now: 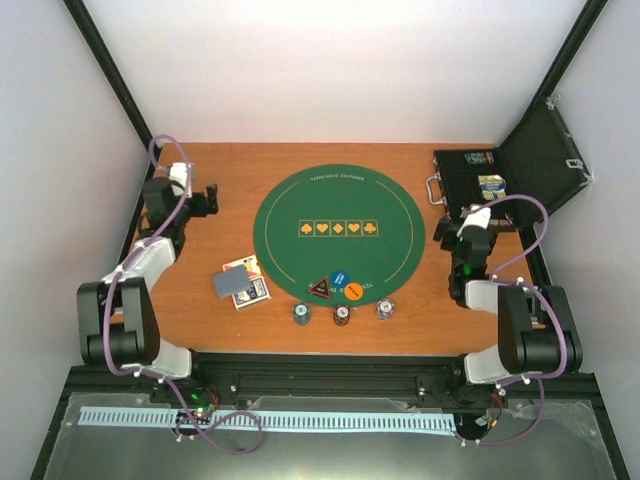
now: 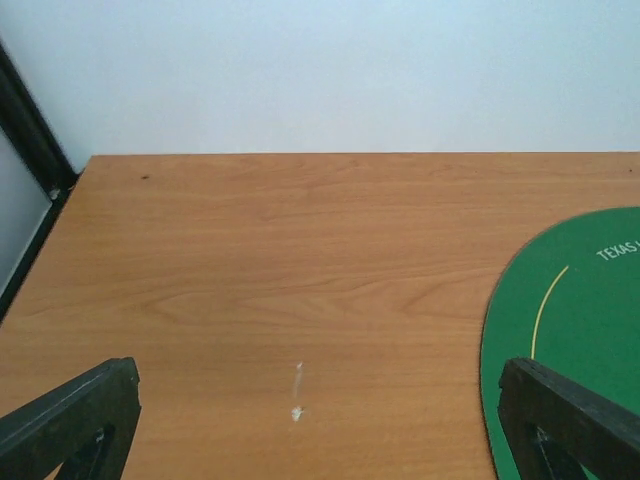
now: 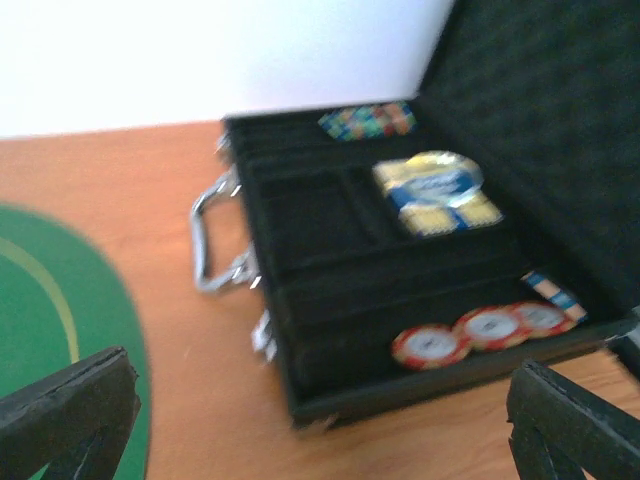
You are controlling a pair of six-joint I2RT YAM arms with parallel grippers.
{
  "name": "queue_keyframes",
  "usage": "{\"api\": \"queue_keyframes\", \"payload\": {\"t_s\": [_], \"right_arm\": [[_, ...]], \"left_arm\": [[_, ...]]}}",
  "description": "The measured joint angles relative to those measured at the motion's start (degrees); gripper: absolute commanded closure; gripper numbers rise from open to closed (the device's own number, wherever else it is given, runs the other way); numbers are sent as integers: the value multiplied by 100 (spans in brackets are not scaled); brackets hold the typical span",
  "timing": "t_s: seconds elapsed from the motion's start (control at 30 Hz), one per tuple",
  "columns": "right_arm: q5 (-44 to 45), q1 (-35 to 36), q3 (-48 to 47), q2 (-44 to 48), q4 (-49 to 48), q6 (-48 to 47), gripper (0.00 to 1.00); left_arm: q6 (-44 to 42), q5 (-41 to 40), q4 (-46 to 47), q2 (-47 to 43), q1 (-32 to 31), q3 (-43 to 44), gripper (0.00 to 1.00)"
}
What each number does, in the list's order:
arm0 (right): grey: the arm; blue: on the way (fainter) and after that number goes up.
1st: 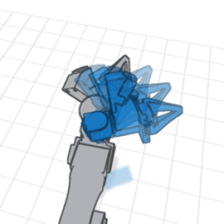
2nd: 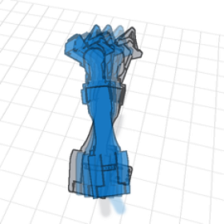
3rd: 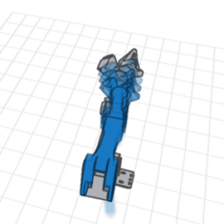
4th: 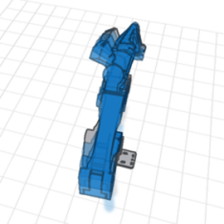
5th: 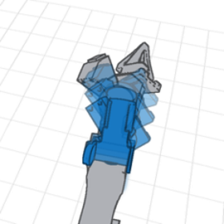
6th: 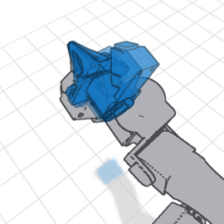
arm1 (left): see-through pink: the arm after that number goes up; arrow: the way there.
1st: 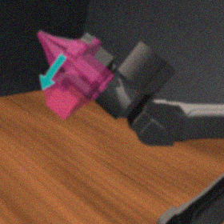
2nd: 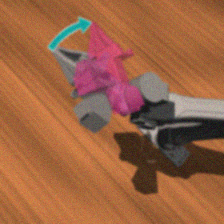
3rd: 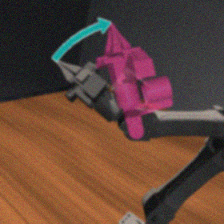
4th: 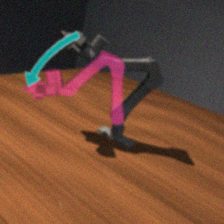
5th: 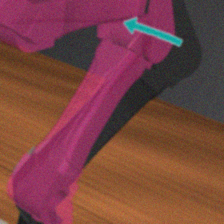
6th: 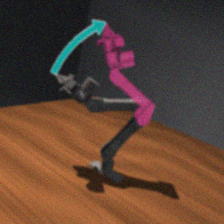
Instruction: Distribute texas hold em gaming equipment
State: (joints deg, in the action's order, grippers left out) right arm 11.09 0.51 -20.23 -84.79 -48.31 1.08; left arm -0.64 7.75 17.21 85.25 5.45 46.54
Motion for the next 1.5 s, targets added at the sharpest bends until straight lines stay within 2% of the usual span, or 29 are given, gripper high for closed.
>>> {"api": "queue_keyframes", "payload": {"t_s": [0.2,0.27,0.33,0.4,0.53,0.6,0.83,1.0,1.17,1.4,1.5], "right_arm": [[654,-149,-1215,970,1755,538,0],[761,-155,-1888,1084,2549,835,0],[922,-208,-2879,964,3694,1532,0],[614,-442,-3611,861,4450,2079,0],[-315,-684,-3742,1045,5132,2494,0],[-457,-168,-3834,1023,5563,2402,0],[-632,2876,-4238,710,6548,1836,0],[-358,4387,-4238,155,6977,1670,19],[-267,5056,-4227,-538,7243,1700,31],[-284,5287,-4203,-1040,7285,1753,49],[-330,5287,-4129,-1185,7274,1759,49]], "left_arm": [[-188,1005,-2238,-555,647,914,0],[-306,1370,-3108,-555,678,1469,0],[-402,1635,-3768,-597,695,1873,0],[-474,1834,-4321,-728,699,2111,0],[-603,1987,-5211,-1200,719,2157,0],[-680,2002,-5584,-1325,721,2179,0],[-855,1998,-6441,-1342,732,2236,0],[-879,2000,-6752,-1342,732,2271,0],[-901,2000,-6911,-1342,732,2273,0],[-957,2065,-7108,-1366,737,2275,0],[-968,2103,-7138,-1381,737,2306,0]]}}
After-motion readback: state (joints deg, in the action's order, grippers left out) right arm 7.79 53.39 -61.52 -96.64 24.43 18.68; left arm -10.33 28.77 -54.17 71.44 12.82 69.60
